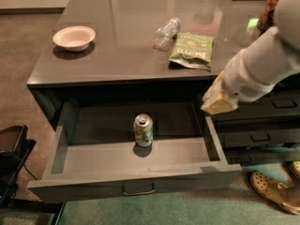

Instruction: Pick 7up can from top drawer and place on counter

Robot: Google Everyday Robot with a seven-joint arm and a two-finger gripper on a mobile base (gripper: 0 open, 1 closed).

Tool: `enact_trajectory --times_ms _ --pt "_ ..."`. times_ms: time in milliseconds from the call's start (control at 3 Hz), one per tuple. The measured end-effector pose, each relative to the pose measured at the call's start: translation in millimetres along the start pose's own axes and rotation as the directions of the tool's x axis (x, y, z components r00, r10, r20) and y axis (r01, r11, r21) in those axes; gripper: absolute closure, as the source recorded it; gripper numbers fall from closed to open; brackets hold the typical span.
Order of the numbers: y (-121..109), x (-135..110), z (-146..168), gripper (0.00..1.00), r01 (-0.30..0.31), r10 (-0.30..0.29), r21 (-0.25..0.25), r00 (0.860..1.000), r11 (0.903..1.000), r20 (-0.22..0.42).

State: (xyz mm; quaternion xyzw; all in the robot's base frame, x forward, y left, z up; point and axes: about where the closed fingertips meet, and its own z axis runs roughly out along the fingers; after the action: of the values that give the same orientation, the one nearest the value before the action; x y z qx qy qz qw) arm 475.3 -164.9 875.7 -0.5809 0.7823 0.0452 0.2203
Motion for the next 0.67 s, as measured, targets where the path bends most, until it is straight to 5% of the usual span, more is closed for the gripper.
enact_trajectory --times_ms 333,667 --pt "0.3 -11.2 65.0 0.89 -0.058 0.061 -0.034 0.995 0.9977 0.079" --pt "-6.9 -14.5 68.4 1.0 -0.061 0.062 -0.009 0.993 0.9981 0.096"
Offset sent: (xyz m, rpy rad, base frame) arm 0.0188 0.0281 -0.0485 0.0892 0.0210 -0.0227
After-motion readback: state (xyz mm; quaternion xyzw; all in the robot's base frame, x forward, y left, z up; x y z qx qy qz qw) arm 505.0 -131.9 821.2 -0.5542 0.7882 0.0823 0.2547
